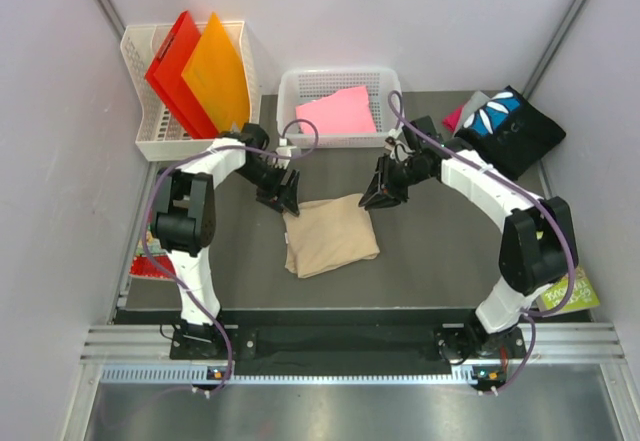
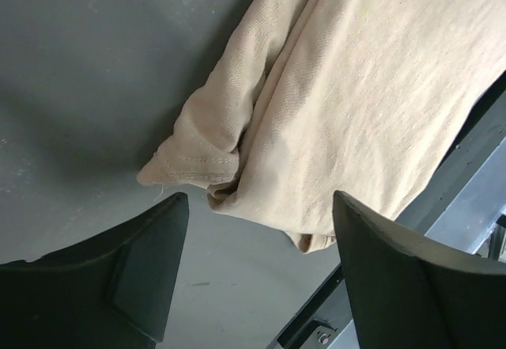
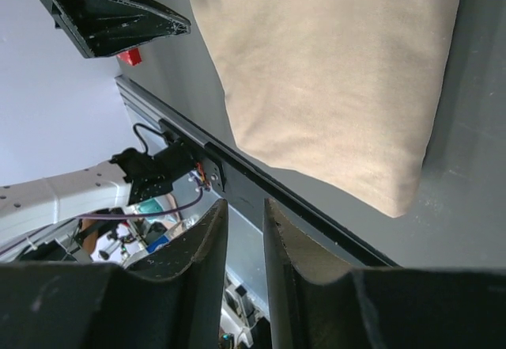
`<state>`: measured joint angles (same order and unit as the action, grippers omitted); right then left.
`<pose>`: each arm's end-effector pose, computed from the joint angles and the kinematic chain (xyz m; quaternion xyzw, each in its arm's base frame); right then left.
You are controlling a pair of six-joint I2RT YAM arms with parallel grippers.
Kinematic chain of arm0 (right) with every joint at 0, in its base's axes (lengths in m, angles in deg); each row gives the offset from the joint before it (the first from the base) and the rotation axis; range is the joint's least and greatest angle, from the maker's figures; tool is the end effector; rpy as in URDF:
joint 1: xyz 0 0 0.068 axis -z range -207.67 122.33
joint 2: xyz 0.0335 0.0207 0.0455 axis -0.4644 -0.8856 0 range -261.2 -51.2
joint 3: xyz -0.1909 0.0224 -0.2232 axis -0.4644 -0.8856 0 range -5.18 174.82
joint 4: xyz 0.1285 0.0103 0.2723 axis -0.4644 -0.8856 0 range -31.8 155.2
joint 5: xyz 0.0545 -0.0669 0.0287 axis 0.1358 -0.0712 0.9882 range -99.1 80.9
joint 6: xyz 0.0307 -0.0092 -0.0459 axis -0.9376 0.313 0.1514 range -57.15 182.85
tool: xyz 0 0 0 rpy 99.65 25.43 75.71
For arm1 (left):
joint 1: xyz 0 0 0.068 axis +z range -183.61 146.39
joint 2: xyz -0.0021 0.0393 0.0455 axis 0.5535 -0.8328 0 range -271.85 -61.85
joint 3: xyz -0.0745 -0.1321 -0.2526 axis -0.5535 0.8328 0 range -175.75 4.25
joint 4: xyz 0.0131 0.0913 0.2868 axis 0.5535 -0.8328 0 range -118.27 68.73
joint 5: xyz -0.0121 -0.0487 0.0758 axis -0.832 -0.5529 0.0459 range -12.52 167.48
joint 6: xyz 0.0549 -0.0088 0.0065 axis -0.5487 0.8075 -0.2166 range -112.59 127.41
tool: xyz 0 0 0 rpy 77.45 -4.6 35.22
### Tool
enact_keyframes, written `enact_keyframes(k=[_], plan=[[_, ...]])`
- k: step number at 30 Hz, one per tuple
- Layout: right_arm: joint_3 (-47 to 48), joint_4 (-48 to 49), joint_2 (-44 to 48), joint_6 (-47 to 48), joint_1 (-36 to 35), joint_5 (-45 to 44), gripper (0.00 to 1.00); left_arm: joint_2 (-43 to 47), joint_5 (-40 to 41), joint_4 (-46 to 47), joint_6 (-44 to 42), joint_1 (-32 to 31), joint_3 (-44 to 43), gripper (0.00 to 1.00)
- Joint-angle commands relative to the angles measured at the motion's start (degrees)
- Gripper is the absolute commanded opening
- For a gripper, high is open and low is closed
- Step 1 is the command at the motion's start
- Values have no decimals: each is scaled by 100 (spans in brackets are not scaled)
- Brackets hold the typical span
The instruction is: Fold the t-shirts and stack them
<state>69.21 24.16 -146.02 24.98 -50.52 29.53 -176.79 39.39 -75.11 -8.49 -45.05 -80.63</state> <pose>0.3444 0.1712 0.2634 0.0387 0.9174 0.3941 0.0387 0.4171 -0.1087 0.1776 0.2399 0.9131 -0.3236 0.0629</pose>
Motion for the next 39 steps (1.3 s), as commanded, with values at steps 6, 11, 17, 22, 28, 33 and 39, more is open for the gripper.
enact_keyframes(k=[6,11,17,22,28,33,39], plan=[[322,105,-229,113,-18,22,24,305,-33,190,-18,-25,226,69],[366,105,-273,113,-18,39,24,270,-94,102,-89,-77,261,57],[383,122,-291,87,-18,65,23,147,-111,199,-45,-139,297,54],[357,149,-256,60,-18,74,22,24,-111,190,-36,-183,200,42],[287,192,-256,51,-18,92,22,85,-199,6,-88,-183,-2,0],[269,236,-256,43,-18,101,22,243,-155,-293,-185,-192,-247,0],[269,254,-273,34,-18,127,22,402,-173,-487,-159,-271,-529,0]])
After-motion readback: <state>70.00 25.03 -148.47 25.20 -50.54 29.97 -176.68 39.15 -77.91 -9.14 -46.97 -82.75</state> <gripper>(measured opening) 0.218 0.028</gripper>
